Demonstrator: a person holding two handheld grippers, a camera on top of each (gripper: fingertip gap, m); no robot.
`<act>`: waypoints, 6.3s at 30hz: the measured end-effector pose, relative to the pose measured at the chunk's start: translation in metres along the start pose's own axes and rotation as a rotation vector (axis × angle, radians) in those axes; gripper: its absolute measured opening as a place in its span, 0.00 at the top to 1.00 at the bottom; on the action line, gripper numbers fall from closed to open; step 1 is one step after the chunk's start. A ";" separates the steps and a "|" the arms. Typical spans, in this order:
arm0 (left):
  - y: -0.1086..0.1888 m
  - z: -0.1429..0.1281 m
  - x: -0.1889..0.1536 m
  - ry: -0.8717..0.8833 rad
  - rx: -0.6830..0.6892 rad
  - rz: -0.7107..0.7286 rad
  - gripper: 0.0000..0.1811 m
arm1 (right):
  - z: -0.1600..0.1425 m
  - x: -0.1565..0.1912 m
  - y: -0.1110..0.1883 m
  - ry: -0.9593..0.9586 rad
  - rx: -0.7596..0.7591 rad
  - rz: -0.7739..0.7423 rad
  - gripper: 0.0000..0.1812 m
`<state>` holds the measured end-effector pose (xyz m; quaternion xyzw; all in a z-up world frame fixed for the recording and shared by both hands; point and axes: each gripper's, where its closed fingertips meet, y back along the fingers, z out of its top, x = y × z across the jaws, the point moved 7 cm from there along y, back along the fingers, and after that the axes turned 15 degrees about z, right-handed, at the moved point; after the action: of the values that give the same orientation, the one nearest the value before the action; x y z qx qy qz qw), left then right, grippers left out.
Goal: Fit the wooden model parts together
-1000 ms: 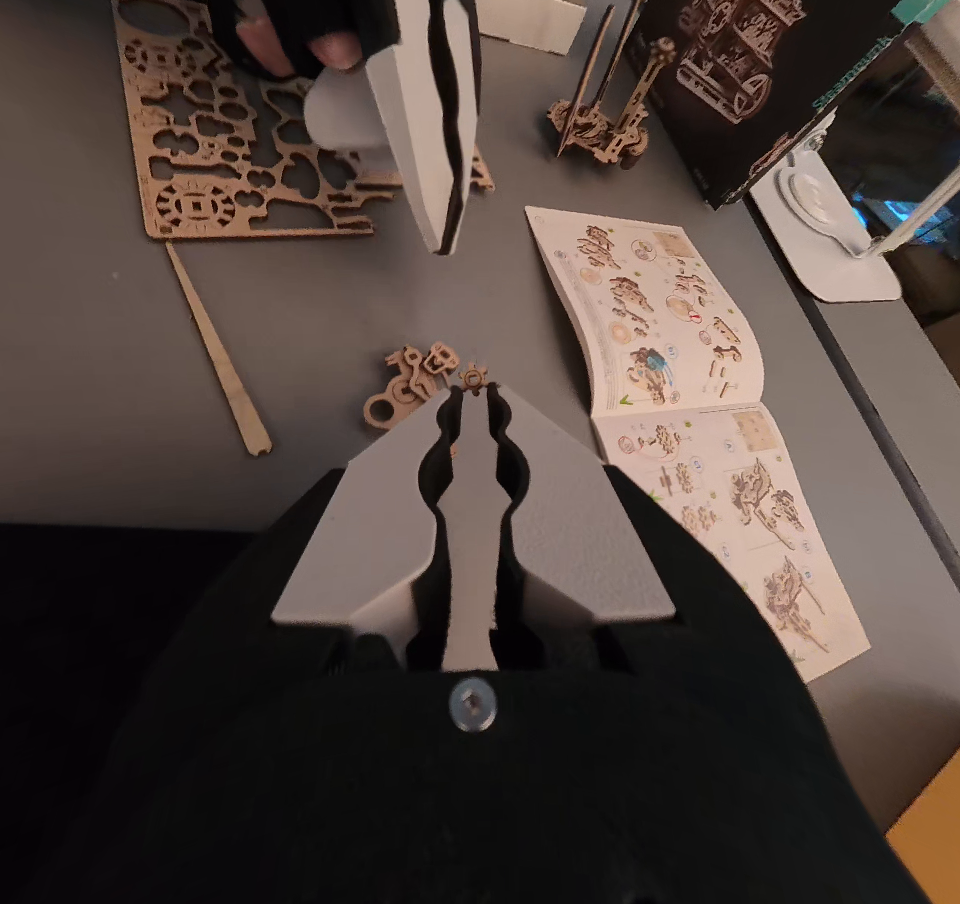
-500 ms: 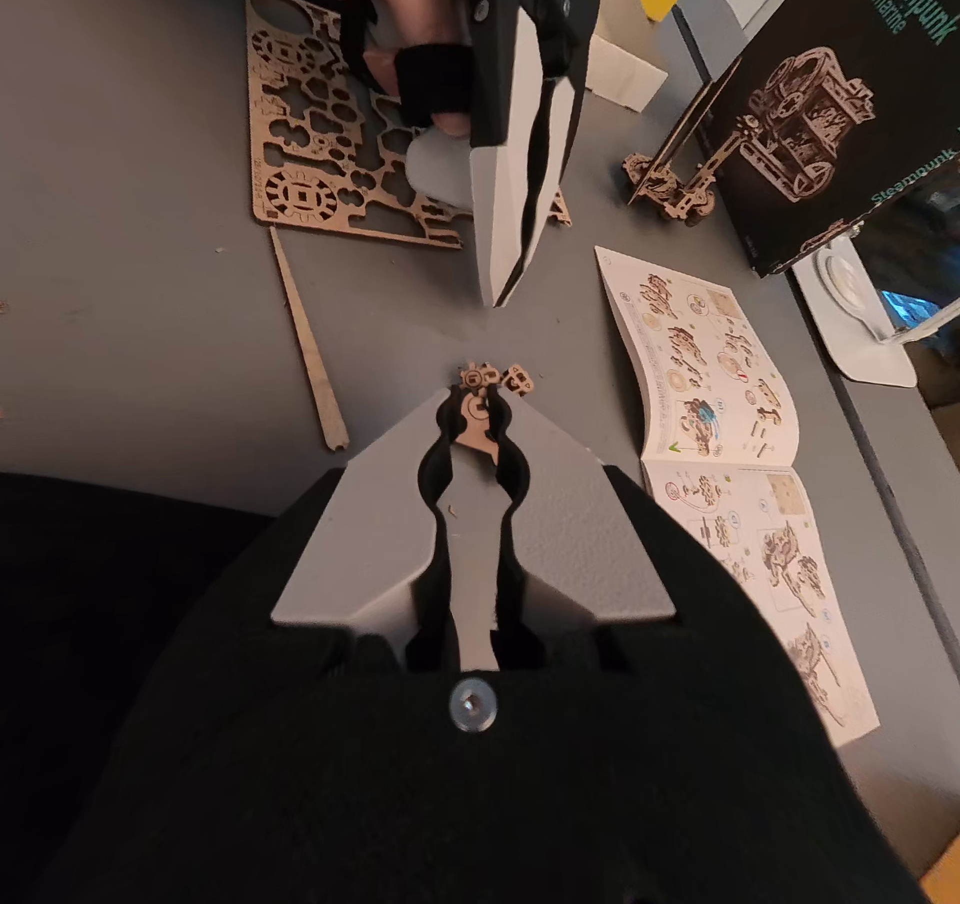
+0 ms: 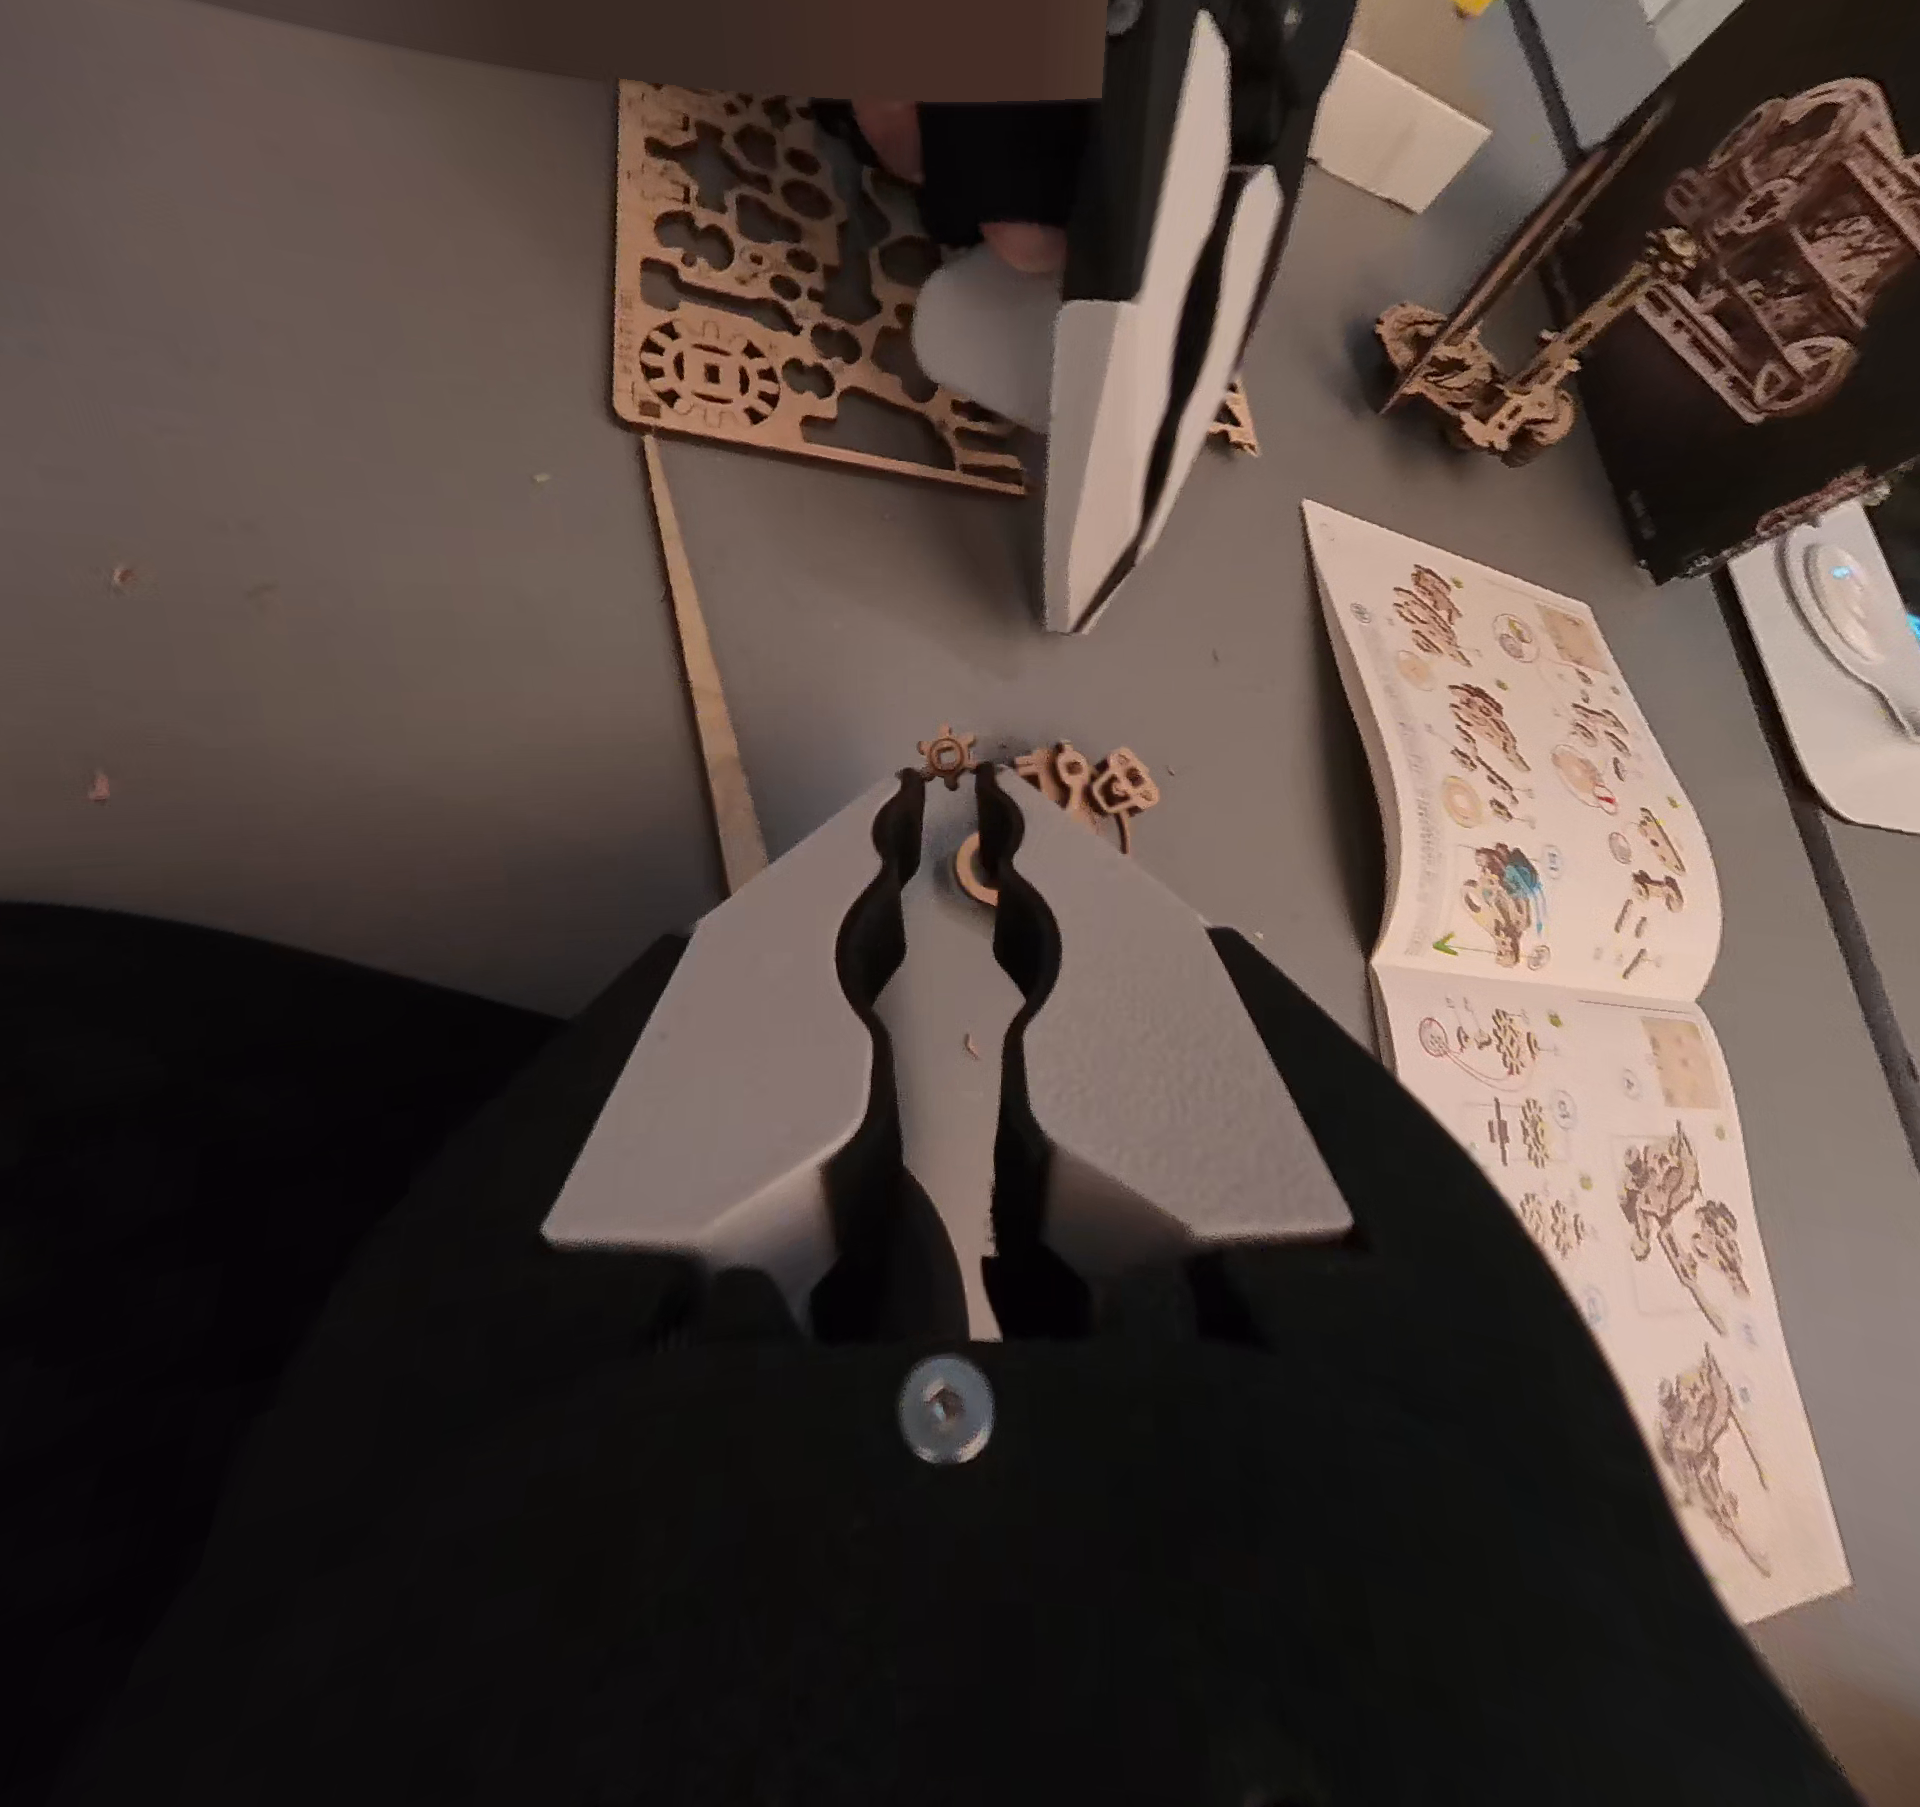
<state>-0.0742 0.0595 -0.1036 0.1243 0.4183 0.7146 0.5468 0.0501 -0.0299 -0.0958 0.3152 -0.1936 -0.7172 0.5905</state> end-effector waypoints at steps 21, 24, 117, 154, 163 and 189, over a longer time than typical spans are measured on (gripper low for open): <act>0.001 0.008 -0.009 -0.108 -0.058 0.027 0.95 | -0.032 -0.032 0.023 -0.180 -0.058 0.108 0.90; 0.003 0.015 -0.022 -0.243 -0.123 0.022 0.89 | -0.042 -0.036 0.023 -0.239 -0.088 0.137 0.88; 0.004 0.019 -0.041 -0.519 -0.172 0.173 0.98 | -0.072 -0.064 0.033 -0.395 -0.027 -0.022 0.91; 0.000 0.027 -0.049 -0.089 -0.125 -0.360 0.99 | 0.007 -0.014 0.032 0.154 -0.131 0.030 0.98; -0.003 0.025 -0.049 -0.055 -0.102 -0.382 0.95 | 0.007 -0.011 0.030 0.190 -0.088 0.016 0.98; 0.018 0.047 -0.036 0.284 -0.558 -0.354 1.00 | 0.034 -0.036 0.043 -0.108 -0.237 -0.427 0.94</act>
<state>-0.0430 0.0479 -0.0515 -0.2047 0.2941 0.7055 0.6114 0.0614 -0.0081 -0.0354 0.2386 -0.0685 -0.8593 0.4471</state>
